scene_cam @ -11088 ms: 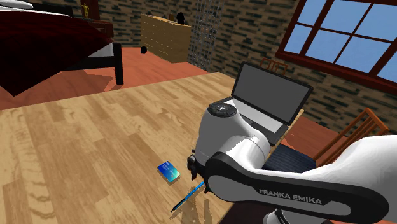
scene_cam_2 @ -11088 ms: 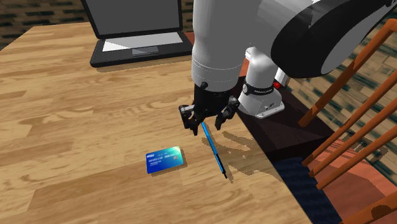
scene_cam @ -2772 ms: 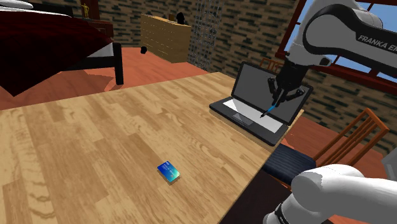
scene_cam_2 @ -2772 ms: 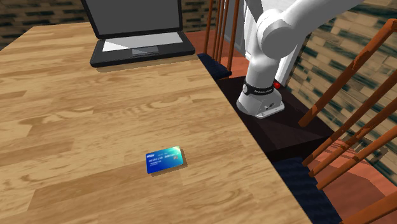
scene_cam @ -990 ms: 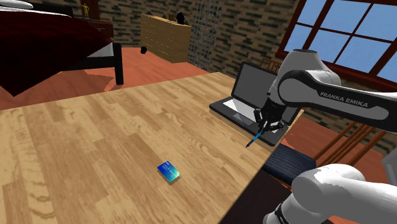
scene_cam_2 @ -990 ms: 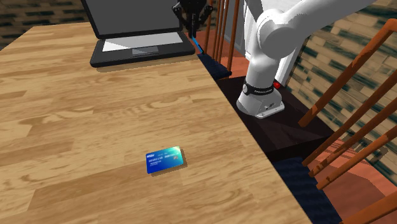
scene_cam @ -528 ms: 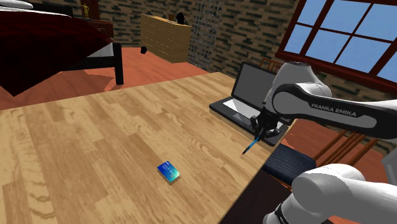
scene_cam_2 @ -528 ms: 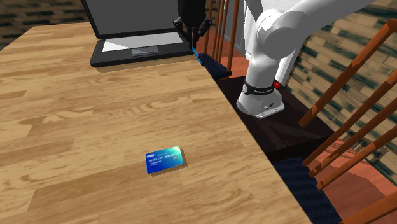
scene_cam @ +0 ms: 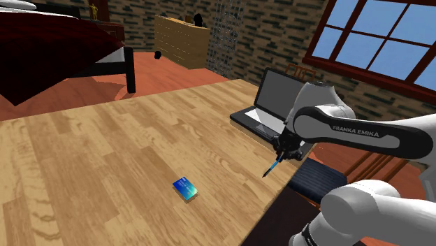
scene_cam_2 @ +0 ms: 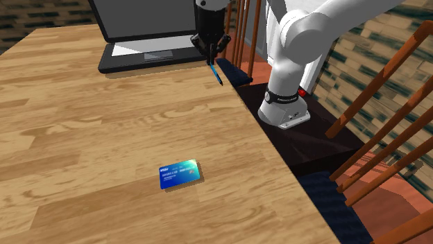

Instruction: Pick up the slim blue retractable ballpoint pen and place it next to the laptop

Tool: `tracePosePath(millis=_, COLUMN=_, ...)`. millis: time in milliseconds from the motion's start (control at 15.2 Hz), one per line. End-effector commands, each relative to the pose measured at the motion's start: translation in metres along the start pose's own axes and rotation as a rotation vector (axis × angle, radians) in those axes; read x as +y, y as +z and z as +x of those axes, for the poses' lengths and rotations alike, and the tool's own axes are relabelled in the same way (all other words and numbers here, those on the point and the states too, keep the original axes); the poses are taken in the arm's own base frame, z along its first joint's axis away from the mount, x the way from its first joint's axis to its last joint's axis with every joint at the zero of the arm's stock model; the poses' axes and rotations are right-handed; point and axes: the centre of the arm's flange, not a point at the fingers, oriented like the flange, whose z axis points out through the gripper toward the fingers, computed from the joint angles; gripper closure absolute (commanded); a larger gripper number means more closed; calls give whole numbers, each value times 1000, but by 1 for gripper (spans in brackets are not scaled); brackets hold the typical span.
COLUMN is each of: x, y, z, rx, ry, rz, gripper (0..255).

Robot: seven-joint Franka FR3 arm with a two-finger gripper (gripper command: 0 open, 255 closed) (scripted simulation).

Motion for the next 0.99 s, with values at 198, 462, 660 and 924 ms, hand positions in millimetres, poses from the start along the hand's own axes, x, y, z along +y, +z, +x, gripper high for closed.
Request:
tracePosePath(millis=198, x=0, y=26, z=-2, rx=0, ry=0, rz=1, gripper=255)
tracePosePath(millis=462, x=1, y=49, z=-4, rx=0, ry=0, rz=1, gripper=255)
tracePosePath(millis=660, x=1, y=49, z=-4, rx=0, ry=0, rz=1, gripper=255)
tracePosePath(millis=924, x=1, y=49, z=-4, rx=0, ry=0, rz=1, gripper=255)
